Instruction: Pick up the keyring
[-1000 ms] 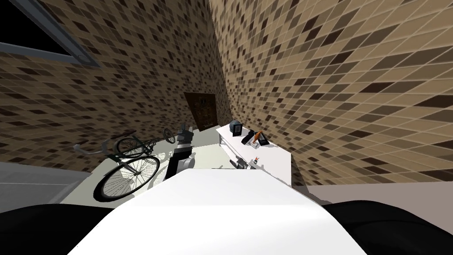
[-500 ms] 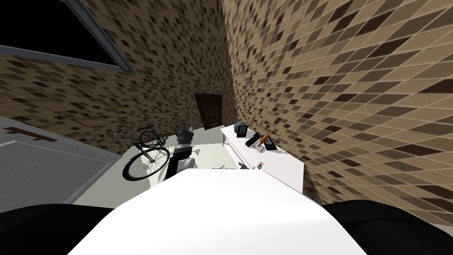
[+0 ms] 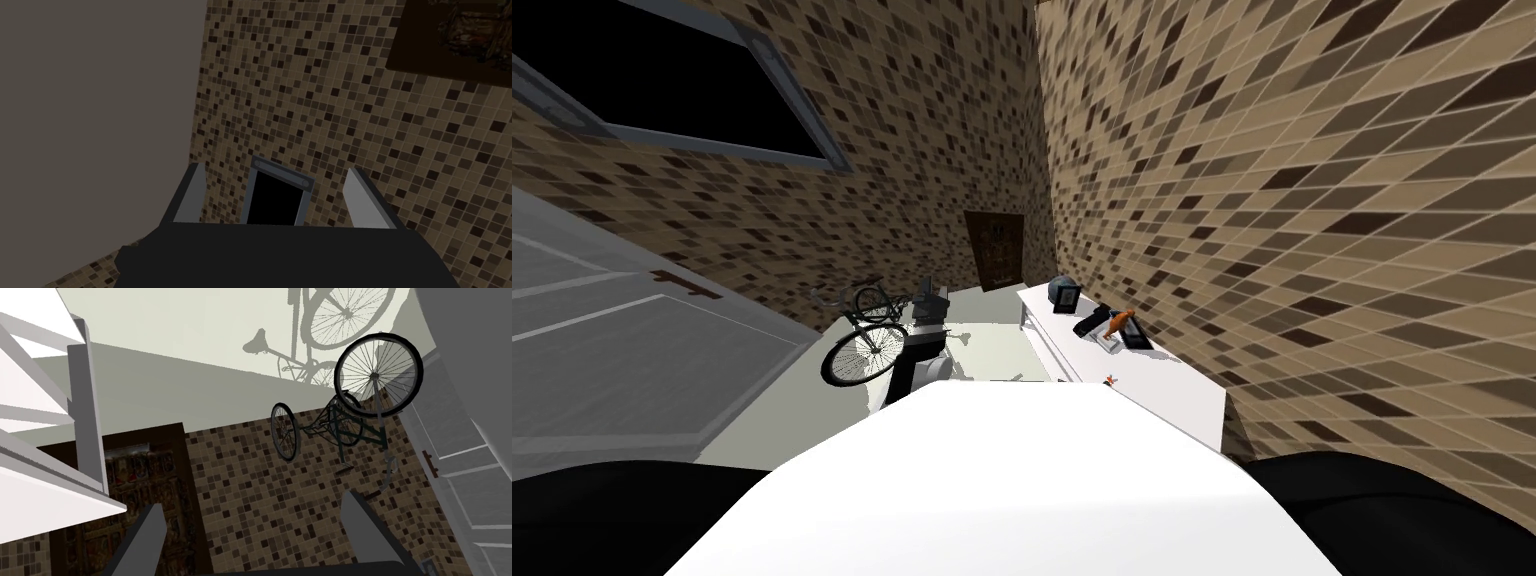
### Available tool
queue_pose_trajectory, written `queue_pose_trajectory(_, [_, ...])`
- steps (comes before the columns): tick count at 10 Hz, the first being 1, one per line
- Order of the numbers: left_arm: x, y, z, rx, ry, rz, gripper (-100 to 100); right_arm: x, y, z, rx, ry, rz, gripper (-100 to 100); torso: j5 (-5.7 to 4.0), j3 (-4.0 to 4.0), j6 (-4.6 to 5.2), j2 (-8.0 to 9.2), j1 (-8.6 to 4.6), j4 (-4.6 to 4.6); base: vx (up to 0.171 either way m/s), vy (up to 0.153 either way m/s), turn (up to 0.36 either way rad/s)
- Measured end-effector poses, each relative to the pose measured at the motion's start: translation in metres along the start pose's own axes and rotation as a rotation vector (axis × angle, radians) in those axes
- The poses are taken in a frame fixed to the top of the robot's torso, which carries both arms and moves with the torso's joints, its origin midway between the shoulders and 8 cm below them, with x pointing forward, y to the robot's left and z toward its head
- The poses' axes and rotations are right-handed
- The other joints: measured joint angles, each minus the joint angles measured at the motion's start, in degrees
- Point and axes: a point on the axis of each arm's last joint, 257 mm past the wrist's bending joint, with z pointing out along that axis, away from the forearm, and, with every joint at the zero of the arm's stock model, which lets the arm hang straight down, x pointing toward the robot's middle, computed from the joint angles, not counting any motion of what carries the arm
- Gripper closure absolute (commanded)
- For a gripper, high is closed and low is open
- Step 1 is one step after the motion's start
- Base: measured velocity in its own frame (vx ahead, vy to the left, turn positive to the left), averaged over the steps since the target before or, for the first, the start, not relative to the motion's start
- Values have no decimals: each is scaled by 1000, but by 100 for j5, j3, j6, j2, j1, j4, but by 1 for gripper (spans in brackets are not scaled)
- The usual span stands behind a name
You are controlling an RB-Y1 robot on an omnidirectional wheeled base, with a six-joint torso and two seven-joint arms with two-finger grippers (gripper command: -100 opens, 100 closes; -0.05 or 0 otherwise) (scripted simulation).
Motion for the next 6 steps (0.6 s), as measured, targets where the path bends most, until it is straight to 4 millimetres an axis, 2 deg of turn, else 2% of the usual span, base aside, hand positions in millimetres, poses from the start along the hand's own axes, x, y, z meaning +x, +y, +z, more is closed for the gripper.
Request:
queue_pose_trajectory(1, [0,0,0,0,0,0,0,25,3,-9,3,51,-23,-100,-1,0,-1,0,-1,0,16,-21,143])
queue_pose_trajectory(2, [0,0,0,0,0,0,0,37,0,-12,4,82,-57,-100,-1,-1,1,-1,-2,0,18,-16,298])
queue_pose_trajectory(4, [0,0,0,0,0,0,0,65,-9,-26,9,160,-111,-100,-1,-2,4,-3,-2,-1,22,-21,169])
queue_pose_trajectory(5, [0,0,0,0,0,0,0,86,-14,-32,9,208,-143,-100,-1,-3,-2,-5,-2,-1,19,-22,133])
queue_pose_trajectory(6, [0,0,0,0,0,0,0,98,-16,-39,8,238,-171,-100,-1,-2,3,-3,-1,-1,10,-12,-17])
